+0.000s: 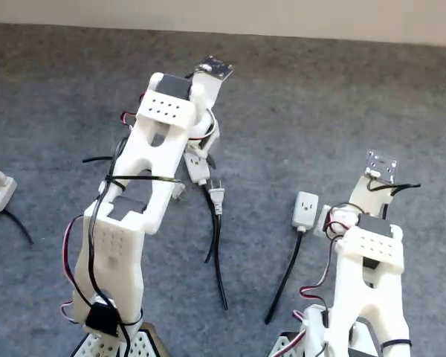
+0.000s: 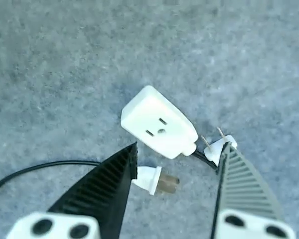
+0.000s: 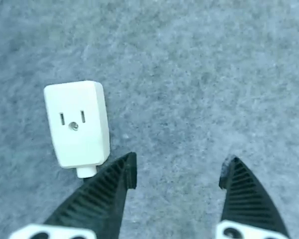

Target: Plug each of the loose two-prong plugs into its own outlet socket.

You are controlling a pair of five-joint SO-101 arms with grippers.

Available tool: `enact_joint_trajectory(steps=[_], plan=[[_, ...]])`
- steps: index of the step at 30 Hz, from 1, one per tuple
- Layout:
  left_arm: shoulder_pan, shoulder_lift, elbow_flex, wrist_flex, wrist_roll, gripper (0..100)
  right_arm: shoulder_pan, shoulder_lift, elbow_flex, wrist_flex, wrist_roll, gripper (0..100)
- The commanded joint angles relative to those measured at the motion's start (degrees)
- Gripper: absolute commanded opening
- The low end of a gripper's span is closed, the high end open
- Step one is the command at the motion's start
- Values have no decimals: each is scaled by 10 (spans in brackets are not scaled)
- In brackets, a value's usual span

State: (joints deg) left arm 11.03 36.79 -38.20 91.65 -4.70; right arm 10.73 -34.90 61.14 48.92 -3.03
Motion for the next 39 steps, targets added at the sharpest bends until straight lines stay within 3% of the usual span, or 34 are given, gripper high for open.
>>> enact_joint_trajectory(steps=[1,8,16,23,27,32,39], plan=[[2,-3,29,-4,4,266,5,-14,-32,-7,-5,260],[0,-3,77,-30,3,266,-19,-14,-28,-7,-3,260],[-79,-3,198,-128,-33,266,-20,-14,-29,-8,-2,260],[-129,-4,139,-123,-36,266,-22,-14,-29,-8,-2,260],[-126,-3,110,-120,-36,266,-41,-14,-28,-8,-2,260],[-116,5,124,-196,-35,266,-41,-14,-28,-8,-2,260],[-103,103,91,-202,-38,266,-41,-14,-28,-8,-2,260]])
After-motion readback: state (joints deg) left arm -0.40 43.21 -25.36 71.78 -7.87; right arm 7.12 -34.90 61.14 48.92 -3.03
